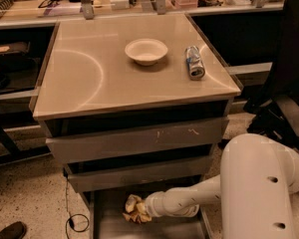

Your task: Place brown chip bag into bottom drawer

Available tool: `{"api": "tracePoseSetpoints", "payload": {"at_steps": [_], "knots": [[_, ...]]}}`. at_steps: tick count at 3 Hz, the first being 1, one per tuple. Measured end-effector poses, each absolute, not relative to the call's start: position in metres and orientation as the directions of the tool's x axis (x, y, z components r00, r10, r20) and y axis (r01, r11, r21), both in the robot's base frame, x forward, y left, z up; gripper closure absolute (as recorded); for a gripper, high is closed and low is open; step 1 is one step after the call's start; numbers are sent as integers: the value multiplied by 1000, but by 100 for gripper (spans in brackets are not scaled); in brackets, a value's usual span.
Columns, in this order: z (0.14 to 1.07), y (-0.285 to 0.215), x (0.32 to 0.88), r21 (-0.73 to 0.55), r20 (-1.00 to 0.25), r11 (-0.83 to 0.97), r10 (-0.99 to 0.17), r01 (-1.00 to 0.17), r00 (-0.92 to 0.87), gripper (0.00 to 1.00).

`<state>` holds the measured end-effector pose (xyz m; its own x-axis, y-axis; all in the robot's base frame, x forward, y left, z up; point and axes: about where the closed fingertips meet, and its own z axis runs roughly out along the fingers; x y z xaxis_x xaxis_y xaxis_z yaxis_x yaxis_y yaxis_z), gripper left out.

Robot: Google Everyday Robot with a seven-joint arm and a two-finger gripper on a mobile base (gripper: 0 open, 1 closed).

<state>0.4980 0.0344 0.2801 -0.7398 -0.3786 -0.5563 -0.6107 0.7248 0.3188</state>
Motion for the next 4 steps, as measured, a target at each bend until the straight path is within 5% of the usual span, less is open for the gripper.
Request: {"api": "tracePoseSetpoints", "payload": {"at_steps": [3, 4], "knots": [[280, 34, 498, 319, -556, 725, -379, -611, -740, 11], [280, 35, 498, 319, -556, 725, -379, -611, -740, 0]]}}
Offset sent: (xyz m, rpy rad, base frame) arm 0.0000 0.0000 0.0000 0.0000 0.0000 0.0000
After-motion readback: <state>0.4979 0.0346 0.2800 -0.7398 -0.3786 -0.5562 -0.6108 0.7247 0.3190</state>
